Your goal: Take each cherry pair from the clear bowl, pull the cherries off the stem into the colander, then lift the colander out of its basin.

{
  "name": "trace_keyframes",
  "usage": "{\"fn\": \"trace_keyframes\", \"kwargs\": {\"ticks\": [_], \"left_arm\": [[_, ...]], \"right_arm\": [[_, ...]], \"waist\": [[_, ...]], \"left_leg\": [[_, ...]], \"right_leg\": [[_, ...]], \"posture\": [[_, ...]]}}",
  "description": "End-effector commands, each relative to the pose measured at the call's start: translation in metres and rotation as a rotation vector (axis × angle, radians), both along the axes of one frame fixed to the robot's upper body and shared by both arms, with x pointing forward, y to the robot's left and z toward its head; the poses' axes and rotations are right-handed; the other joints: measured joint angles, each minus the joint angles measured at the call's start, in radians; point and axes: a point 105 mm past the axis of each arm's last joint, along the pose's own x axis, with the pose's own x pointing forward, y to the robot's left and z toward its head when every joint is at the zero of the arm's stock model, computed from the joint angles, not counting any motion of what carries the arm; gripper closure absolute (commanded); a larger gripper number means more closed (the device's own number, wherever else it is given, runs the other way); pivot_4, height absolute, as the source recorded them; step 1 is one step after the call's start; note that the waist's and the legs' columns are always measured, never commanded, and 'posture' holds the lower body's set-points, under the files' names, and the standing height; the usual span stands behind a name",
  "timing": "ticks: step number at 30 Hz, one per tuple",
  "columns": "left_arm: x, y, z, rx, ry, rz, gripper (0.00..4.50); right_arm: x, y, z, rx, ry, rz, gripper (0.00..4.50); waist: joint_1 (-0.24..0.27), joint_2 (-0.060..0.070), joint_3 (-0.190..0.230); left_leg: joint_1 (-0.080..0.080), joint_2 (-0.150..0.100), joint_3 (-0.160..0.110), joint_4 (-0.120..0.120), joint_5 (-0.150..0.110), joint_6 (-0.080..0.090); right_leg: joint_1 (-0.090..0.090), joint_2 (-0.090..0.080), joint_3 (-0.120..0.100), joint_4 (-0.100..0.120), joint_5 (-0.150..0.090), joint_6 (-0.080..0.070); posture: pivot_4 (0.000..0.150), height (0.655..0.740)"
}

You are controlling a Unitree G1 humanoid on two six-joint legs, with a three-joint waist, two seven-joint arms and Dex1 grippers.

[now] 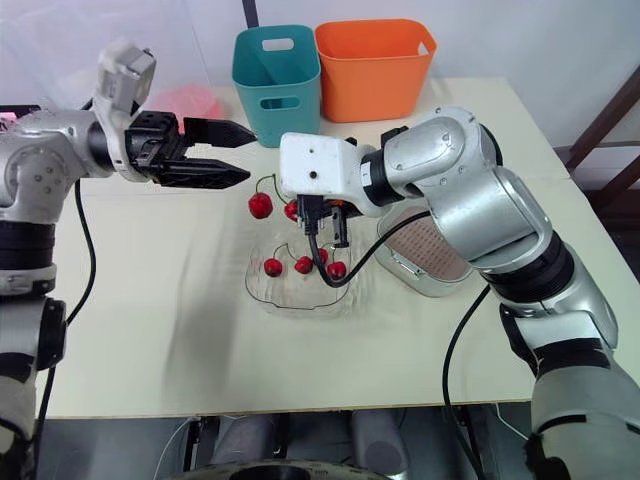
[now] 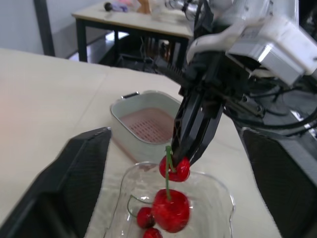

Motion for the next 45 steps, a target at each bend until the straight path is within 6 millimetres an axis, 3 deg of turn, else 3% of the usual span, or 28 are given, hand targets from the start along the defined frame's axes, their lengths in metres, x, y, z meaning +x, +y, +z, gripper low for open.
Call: {"fn": "trace_keyframes", "kwargs": {"ticks": [1,7,22,27,28,39,40,41,45], "left_arm": [[-0.004,-0.006,0.008,0.009,-0.039,-0.046,1.84],[-0.005,-0.016,-0.004,0.051,-0.039,-0.082,1.84],[-0.007,-0.025,-0.001,0.021,-0.027,-0.108,1.84],[-0.008,-0.026,0.002,0.001,-0.018,-0.118,4.16],[-0.008,-0.027,0.003,-0.004,-0.017,-0.12,4.46],[-0.006,-0.028,0.001,-0.012,-0.023,-0.101,4.46],[-0.005,-0.027,0.001,-0.017,-0.025,-0.094,4.5],[-0.004,-0.026,0.002,-0.021,-0.028,-0.083,4.5],[-0.002,-0.017,0.007,-0.055,-0.036,-0.037,4.5]], "right_arm": [[-0.008,0.005,0.021,0.035,-0.084,0.039,4.5],[-0.011,0.007,0.021,0.039,-0.082,0.045,4.5],[-0.011,0.005,0.015,0.014,-0.066,0.033,4.5],[-0.01,0.005,0.015,0.015,-0.065,0.029,4.5],[-0.01,0.005,0.015,0.015,-0.064,0.029,4.5],[-0.013,0.004,0.013,0.017,-0.044,0.024,4.5],[-0.013,0.002,0.013,0.018,-0.037,0.016,3.68],[-0.013,0.0,0.013,0.021,-0.029,0.006,3.4],[-0.014,-0.013,0.022,0.104,0.053,-0.051,1.38]], "waist": [[0.002,0.0,0.0],[0.004,0.0,0.0],[0.003,0.0,0.0],[0.003,0.0,0.0],[0.003,0.0,0.0],[0.004,0.0,0.0],[0.003,0.0,0.0],[0.003,0.0,0.0],[0.004,0.0,0.0]], "left_leg": [[0.0,0.0,0.0,0.0,0.0,0.0],[0.0,0.0,0.0,0.0,0.0,0.0],[0.0,0.001,0.0,0.001,0.0,0.0],[0.0,0.001,0.0,0.001,0.0,0.0],[0.0,0.001,0.0,0.001,0.0,0.0],[0.0,0.001,-0.001,0.001,0.0,0.0],[0.0,0.001,-0.001,0.001,0.0,0.0],[0.0,0.001,-0.001,0.001,0.0,0.0],[0.0,0.001,-0.001,0.001,0.0,0.0]], "right_leg": [[0.0,0.0,0.0,0.0,0.0,0.0],[0.0,0.0,0.0,0.0,0.0,0.0],[0.0,-0.001,0.0,0.0,0.0,0.0],[0.0,-0.001,0.0,0.0,0.0,0.0],[0.0,-0.001,0.0,0.0,0.0,0.0],[0.0,-0.001,0.0,0.001,0.0,0.0],[0.0,-0.001,0.0,0.0,0.0,0.0],[0.0,-0.001,0.0,0.0,0.0,0.0],[0.0,-0.001,0.0,0.001,0.0,0.0]], "posture": [[0.15,0.74],[0.15,0.74],[0.15,0.74],[0.15,0.74],[0.15,0.74],[0.15,0.74],[0.15,0.74],[0.15,0.74],[0.15,0.74]]}}
